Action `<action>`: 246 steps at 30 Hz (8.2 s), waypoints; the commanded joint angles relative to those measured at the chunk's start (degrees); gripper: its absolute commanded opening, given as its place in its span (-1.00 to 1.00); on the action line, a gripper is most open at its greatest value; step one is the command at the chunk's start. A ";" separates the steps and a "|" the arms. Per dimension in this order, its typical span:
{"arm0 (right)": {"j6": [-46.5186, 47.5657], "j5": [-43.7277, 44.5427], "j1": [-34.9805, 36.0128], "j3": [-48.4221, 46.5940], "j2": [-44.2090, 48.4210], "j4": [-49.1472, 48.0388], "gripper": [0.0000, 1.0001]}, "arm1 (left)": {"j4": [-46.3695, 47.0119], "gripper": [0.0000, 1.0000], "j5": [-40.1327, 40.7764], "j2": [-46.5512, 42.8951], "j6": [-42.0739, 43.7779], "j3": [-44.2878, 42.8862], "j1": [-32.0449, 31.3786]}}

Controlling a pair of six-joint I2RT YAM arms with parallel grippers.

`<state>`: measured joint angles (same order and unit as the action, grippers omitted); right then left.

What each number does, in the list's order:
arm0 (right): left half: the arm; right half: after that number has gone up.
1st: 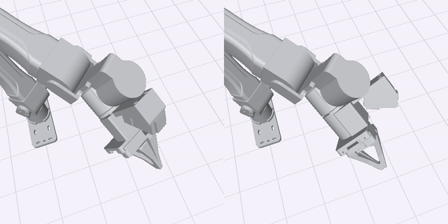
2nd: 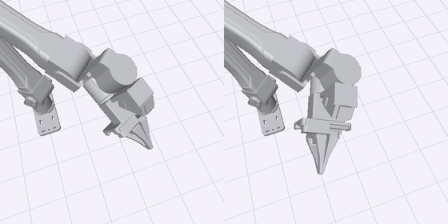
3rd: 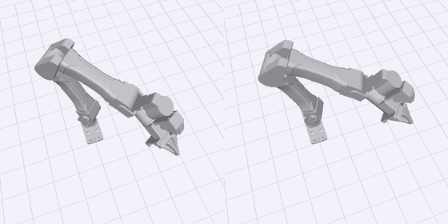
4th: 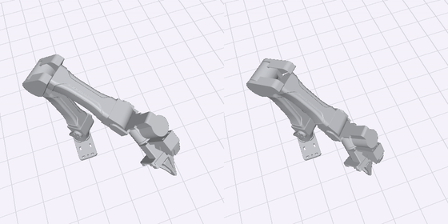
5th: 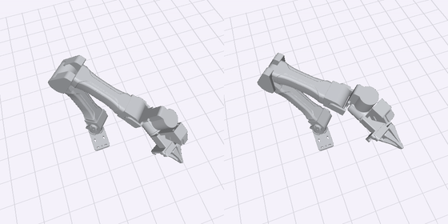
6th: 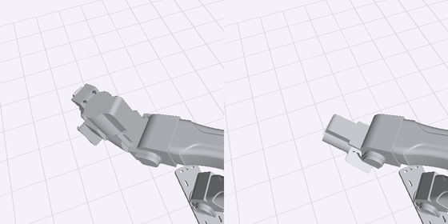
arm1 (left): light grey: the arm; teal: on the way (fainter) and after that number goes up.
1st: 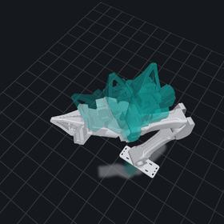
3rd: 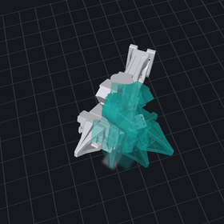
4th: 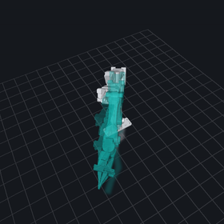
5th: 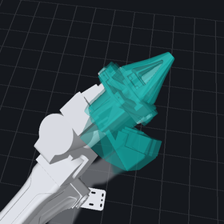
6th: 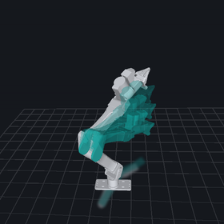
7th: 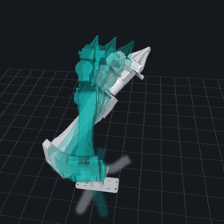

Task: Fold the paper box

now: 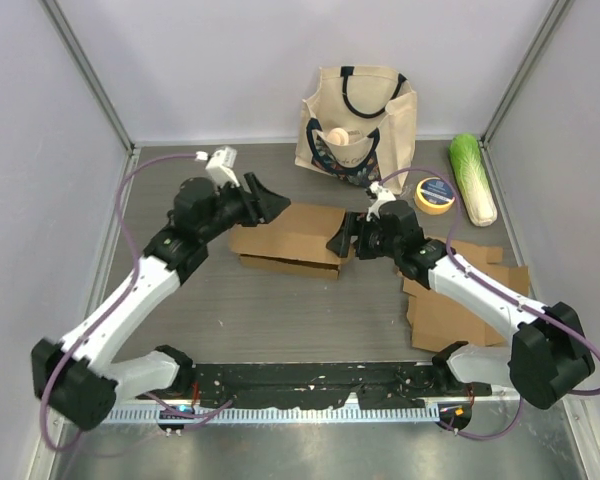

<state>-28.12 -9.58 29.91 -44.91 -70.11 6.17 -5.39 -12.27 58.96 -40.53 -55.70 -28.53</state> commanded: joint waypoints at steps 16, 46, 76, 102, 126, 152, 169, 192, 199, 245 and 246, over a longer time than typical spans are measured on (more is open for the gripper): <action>-1.85 1.23 -0.29 -3.26 -2.75 -0.28 0.71 | 19.01 -0.17 -5.75 23.57 -1.21 13.77 0.06; -7.39 -9.82 -6.78 12.04 -7.66 -25.41 0.25 | 12.68 0.38 -0.74 10.92 -0.07 17.20 14.73; -11.60 -21.26 -23.23 20.03 -21.56 -38.95 -0.71 | 36.72 0.70 -22.42 29.63 -9.37 21.86 23.79; -12.66 -23.37 -23.32 19.77 -21.74 -42.82 -0.72 | 21.85 0.99 -18.05 13.71 -9.57 18.97 20.98; -9.68 -21.62 -18.59 17.23 -21.21 -39.05 -0.78 | 37.81 0.88 -26.31 20.06 -13.16 18.17 8.77; -6.51 -14.94 -10.14 13.88 -18.22 -32.98 -0.75 | 13.22 0.99 -12.87 -3.94 -20.72 23.18 7.44; 5.53 2.62 -2.49 6.94 -7.69 -13.13 -0.27 | -8.92 0.18 -2.05 -8.25 -22.57 18.70 5.51; 43.75 19.51 38.91 -5.19 8.33 0.34 0.67 | -17.47 -0.67 -27.27 -7.63 -46.74 18.61 22.82; 50.79 26.43 39.87 -6.60 4.37 -3.09 0.70 | -12.38 -0.58 -29.38 -8.95 -50.94 21.07 22.73; 70.76 34.28 45.76 -3.52 -2.14 -22.97 0.08 | -1.48 -0.16 -36.95 -9.39 -46.40 22.56 22.64; 69.96 34.02 45.76 -4.48 -1.88 -21.40 0.04 | -1.21 -0.04 -36.42 -9.65 -44.74 22.31 22.82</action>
<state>45.56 22.68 75.75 -45.43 -73.67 -15.59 -12.62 -45.45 51.03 -89.89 -32.10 -6.85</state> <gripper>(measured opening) 0.689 0.666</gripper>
